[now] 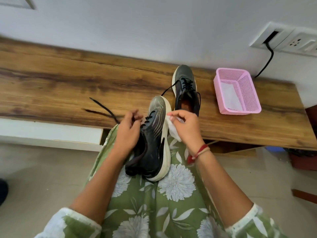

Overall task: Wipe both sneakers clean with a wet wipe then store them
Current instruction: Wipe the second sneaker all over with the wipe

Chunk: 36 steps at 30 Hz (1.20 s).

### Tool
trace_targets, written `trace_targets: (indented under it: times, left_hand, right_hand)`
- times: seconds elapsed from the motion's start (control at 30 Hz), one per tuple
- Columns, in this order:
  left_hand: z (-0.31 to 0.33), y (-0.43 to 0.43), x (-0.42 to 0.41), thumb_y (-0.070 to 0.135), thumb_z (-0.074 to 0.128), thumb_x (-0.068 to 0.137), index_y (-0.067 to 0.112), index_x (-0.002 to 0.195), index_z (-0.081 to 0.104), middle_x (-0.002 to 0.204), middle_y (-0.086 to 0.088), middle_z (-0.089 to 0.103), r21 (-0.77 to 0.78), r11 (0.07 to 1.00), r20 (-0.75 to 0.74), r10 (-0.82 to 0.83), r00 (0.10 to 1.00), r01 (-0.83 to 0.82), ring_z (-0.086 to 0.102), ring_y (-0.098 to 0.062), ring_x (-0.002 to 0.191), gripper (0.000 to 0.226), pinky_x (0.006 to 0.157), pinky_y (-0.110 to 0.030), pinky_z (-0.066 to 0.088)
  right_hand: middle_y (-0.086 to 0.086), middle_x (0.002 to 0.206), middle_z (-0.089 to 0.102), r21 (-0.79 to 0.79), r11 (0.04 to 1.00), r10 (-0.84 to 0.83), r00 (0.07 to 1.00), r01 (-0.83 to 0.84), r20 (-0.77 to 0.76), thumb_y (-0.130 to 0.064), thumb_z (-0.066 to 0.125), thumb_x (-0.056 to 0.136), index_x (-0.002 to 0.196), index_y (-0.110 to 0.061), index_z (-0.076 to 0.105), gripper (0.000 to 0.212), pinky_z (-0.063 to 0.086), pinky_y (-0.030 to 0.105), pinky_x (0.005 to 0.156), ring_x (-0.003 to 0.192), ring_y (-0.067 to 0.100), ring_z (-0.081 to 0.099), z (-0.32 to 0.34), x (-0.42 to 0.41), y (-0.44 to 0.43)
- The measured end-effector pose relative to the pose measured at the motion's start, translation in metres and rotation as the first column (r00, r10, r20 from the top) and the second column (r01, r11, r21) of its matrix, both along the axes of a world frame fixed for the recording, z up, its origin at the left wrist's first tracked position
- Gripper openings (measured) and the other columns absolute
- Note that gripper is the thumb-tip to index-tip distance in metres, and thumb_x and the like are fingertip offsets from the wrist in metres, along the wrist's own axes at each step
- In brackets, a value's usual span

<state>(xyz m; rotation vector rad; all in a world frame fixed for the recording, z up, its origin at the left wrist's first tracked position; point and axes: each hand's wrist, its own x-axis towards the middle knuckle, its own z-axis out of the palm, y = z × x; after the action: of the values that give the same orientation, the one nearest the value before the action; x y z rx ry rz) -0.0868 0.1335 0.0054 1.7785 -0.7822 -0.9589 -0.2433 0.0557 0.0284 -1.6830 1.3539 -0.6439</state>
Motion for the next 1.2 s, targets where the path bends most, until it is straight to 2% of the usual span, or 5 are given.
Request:
trace_targets:
  times: [0.23,0.5,0.87,1.07,1.2]
  left_hand:
    - [0.000,0.021,0.004,0.008,0.041,0.070,0.016,0.141,0.039,0.140,0.002,0.044,-0.113,0.948,-0.127,-0.312,0.942,0.299,0.041,0.004,0.126,0.071,0.107,-0.015,0.030]
    - [-0.013,0.012,0.001,-0.012,0.059,0.070,0.007,0.142,0.036,0.128,-0.013,0.048,-0.026,0.871,0.432,-0.433,0.791,0.491,0.041,-0.013,0.121,0.078,0.098,-0.001,0.021]
    - [-0.012,-0.001,0.002,0.005,0.065,0.083,0.015,0.140,0.044,0.131,-0.008,0.056,-0.009,0.940,0.509,-0.289,0.811,0.340,0.052,-0.022,0.119,0.061,0.092,-0.014,0.031]
    - [-0.019,-0.004,-0.004,-0.001,0.059,0.082,0.009,0.133,0.054,0.110,-0.014,0.068,0.007,0.936,0.609,-0.284,0.741,0.353,0.064,-0.031,0.095,0.052,0.078,-0.029,0.043]
    - [-0.017,0.002,-0.005,0.006,0.054,0.082,0.007,0.134,0.052,0.107,-0.018,0.068,-0.033,0.948,0.628,-0.226,0.744,0.316,0.065,-0.033,0.089,0.051,0.074,-0.029,0.043]
  right_hand:
    - [0.001,0.085,0.067,-0.170,0.943,0.250,0.945,-0.287,-0.209,-0.015,0.070,0.079,0.074,-0.013,0.072,0.006,0.047,0.033,0.084,0.085,0.015,0.061,0.009,0.032,-0.028]
    - [-0.005,0.083,0.065,-0.227,0.938,0.171,0.919,-0.263,-0.356,-0.025,0.072,0.077,0.095,-0.019,0.065,0.020,0.048,0.031,0.076,0.082,0.014,0.061,0.006,0.028,-0.028]
    - [-0.007,0.081,0.068,0.065,0.926,0.374,0.879,-0.372,-0.296,-0.022,0.073,0.078,0.078,-0.020,0.074,0.002,0.045,0.026,0.085,0.088,0.009,0.061,0.017,0.025,-0.019]
    - [0.001,0.094,0.069,-0.116,0.891,0.322,0.790,-0.440,-0.521,-0.017,0.066,0.084,0.085,-0.018,0.071,0.005,0.047,0.033,0.087,0.094,0.017,0.060,0.020,0.032,-0.028]
    - [-0.007,0.083,0.065,-0.120,0.912,0.307,0.844,-0.393,-0.439,-0.007,0.065,0.080,0.080,-0.019,0.067,0.012,0.047,0.030,0.083,0.088,0.014,0.061,0.017,0.030,-0.036]
